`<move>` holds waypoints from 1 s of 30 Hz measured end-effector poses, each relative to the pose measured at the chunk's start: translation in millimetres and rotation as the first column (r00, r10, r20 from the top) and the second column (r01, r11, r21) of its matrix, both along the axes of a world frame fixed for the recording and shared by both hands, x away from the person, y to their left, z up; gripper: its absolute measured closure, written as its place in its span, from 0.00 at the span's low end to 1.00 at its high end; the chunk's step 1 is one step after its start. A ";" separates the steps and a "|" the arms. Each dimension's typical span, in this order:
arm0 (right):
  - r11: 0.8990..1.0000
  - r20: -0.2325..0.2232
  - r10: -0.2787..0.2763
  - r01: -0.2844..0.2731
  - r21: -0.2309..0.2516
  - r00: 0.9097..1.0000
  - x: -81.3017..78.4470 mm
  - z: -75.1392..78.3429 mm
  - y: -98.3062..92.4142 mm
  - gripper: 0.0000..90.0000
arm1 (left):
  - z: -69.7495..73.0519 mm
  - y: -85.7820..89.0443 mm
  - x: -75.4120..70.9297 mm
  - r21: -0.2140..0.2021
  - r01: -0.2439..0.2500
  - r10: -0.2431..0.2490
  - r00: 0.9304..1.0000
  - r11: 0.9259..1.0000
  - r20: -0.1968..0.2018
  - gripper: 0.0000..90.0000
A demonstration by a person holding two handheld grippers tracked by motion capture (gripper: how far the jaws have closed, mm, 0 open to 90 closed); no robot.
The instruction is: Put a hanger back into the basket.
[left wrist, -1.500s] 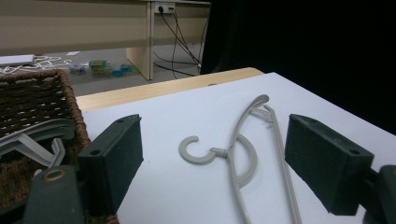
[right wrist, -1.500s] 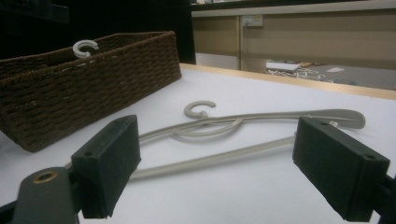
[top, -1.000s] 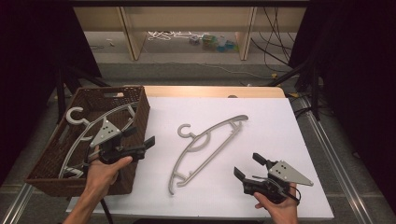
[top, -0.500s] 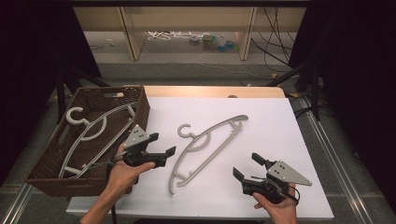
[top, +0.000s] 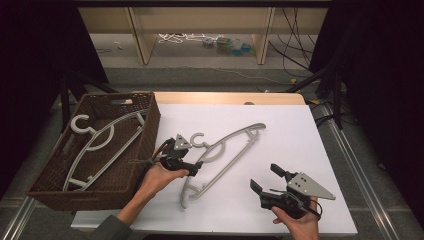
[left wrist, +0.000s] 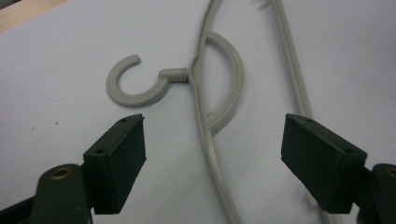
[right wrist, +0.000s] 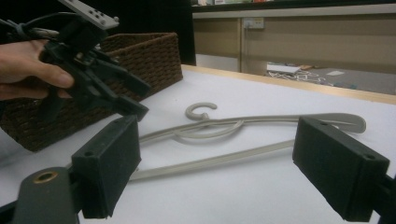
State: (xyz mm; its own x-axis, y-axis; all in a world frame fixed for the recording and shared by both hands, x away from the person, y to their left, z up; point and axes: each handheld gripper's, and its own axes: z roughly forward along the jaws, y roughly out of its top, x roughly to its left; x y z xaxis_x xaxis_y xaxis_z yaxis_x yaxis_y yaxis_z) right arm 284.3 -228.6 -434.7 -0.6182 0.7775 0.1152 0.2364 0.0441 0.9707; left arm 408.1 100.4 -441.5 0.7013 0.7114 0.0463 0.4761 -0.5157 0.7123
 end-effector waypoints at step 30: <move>1.000 -0.001 -0.001 0.001 -0.013 1.000 -0.8 1.5 -0.8 0.18 | -24.5 -21.0 38.8 0.170 0.062 -0.028 0.980 0.983 -0.198 0.48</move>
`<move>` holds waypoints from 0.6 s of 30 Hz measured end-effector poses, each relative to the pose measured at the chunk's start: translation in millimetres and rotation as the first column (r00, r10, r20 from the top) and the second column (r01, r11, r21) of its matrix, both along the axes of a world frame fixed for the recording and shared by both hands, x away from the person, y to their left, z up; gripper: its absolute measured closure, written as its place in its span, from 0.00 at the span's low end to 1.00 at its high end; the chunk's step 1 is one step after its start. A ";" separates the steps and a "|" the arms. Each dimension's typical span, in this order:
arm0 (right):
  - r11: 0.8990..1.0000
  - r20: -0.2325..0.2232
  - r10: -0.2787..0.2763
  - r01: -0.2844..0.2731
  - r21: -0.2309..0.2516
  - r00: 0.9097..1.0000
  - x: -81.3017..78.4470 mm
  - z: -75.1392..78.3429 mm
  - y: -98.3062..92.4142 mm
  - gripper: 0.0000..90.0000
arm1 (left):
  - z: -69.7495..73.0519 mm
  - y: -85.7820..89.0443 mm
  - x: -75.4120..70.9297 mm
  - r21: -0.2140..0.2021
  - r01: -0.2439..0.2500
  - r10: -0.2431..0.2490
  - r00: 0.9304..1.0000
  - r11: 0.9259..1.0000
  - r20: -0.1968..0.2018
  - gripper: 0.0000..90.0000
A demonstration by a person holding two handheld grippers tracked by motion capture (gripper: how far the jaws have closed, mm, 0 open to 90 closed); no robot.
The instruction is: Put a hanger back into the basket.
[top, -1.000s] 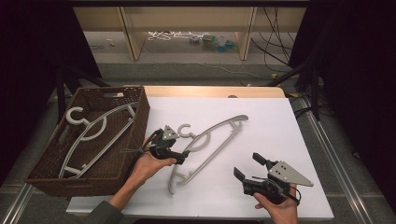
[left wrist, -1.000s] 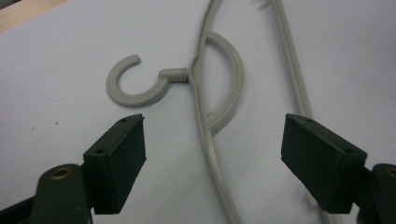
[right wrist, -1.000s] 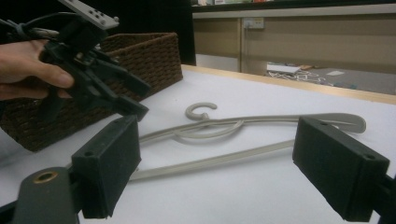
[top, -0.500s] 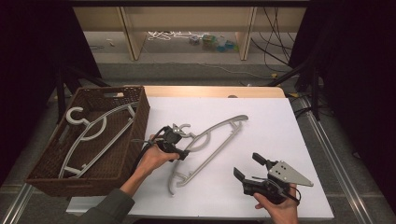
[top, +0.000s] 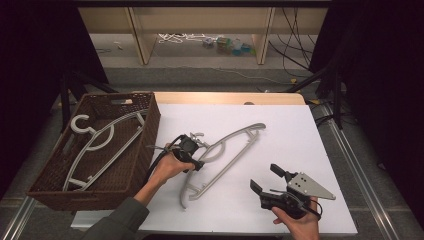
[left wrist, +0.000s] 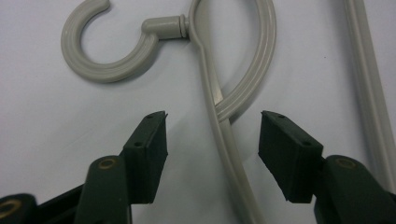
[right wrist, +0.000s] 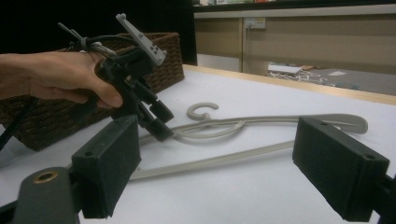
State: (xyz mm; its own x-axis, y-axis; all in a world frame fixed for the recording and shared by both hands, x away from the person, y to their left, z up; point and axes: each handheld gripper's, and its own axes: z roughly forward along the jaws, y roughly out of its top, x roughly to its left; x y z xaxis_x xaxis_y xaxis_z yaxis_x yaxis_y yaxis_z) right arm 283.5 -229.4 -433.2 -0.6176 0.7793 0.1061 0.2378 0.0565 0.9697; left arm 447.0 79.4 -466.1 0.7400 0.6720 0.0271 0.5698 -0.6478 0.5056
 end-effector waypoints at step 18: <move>1.000 0.002 0.007 -0.007 0.025 1.000 0.8 0.1 0.4 0.18 | -2.0 -6.0 8.2 0.012 -0.024 0.025 0.996 1.000 -0.084 0.70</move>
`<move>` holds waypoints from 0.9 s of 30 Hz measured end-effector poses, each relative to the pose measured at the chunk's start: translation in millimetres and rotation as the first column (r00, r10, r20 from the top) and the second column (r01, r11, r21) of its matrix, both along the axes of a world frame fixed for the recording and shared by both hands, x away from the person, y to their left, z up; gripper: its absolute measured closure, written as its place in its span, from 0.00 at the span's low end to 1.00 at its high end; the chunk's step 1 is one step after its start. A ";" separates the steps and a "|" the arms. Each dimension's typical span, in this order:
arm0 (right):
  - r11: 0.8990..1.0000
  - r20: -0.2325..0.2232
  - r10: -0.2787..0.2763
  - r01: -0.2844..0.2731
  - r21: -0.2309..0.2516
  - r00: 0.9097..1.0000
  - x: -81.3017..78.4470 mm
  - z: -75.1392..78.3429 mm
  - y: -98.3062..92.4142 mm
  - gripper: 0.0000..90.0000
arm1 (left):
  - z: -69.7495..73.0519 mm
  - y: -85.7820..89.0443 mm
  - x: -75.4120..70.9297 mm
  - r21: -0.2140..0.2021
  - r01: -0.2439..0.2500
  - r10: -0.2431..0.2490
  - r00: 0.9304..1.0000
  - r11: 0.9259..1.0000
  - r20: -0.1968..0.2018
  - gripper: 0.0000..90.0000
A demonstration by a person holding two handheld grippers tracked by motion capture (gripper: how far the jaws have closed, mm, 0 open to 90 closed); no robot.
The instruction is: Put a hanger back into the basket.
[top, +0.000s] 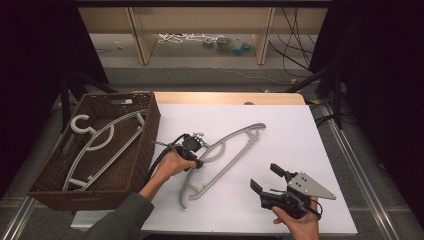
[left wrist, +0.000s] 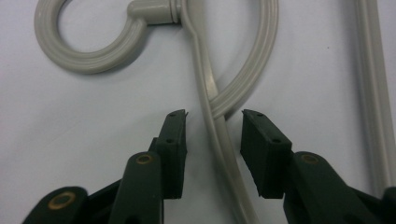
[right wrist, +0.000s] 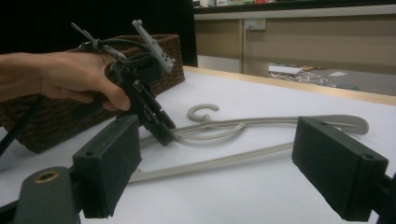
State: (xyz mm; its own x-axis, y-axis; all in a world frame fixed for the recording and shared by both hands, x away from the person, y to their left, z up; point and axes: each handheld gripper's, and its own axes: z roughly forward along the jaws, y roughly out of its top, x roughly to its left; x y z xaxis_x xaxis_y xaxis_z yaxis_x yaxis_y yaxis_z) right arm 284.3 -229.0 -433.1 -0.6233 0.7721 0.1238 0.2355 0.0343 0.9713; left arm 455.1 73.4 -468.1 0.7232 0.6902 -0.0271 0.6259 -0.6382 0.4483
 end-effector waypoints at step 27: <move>1.000 -0.033 -0.005 0.006 0.029 0.999 0.7 0.2 -5.6 0.19 | 3.3 -7.4 6.1 0.046 -0.005 0.004 1.000 0.999 0.025 0.88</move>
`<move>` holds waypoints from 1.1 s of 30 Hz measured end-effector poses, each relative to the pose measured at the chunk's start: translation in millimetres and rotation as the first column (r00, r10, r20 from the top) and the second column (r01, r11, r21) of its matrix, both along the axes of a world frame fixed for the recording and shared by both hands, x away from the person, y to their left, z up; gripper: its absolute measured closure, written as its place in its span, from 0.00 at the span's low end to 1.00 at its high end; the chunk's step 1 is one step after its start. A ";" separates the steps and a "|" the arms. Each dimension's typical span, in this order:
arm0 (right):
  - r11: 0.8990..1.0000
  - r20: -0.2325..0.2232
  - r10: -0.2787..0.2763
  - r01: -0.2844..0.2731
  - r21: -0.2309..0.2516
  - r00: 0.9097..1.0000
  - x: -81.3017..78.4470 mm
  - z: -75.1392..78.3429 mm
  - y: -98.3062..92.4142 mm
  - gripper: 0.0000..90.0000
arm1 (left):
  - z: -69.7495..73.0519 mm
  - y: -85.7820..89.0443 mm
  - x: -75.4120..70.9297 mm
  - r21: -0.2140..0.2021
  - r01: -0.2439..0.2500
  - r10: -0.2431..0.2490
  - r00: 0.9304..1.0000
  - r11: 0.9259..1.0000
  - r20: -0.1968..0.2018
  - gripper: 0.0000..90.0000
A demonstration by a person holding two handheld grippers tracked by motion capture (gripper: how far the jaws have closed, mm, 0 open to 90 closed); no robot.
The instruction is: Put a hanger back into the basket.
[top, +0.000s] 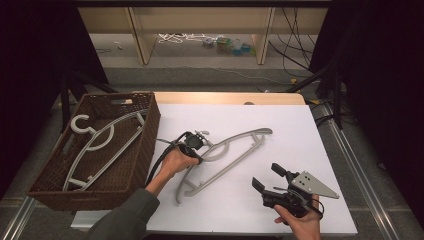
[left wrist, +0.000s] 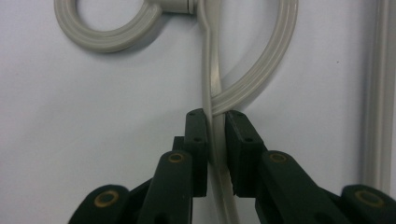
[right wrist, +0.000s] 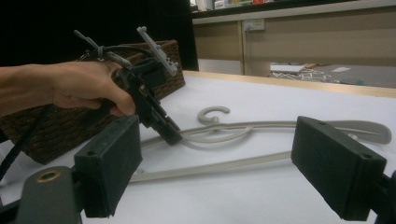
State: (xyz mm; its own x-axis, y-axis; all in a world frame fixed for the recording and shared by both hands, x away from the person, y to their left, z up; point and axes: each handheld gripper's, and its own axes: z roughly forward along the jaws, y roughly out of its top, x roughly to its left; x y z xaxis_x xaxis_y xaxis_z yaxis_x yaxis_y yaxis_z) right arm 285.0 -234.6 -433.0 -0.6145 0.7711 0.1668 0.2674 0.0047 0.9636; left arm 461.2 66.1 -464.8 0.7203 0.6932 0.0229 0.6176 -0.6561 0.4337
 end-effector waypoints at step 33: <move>1.000 -0.002 -0.012 0.012 -0.007 1.000 0.3 -0.6 0.0 0.19 | 73.8 10.8 0.5 -0.210 -0.020 0.055 0.986 0.978 0.160 0.90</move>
State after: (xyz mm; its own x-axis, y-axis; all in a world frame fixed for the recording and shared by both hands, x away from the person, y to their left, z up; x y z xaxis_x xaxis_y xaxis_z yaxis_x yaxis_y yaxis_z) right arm 285.3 -234.7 -433.6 -0.6046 0.7798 0.1623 0.2697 0.0087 0.9629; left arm 461.7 76.9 -390.9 0.6920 0.7218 -0.0079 0.5492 -0.5193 0.6548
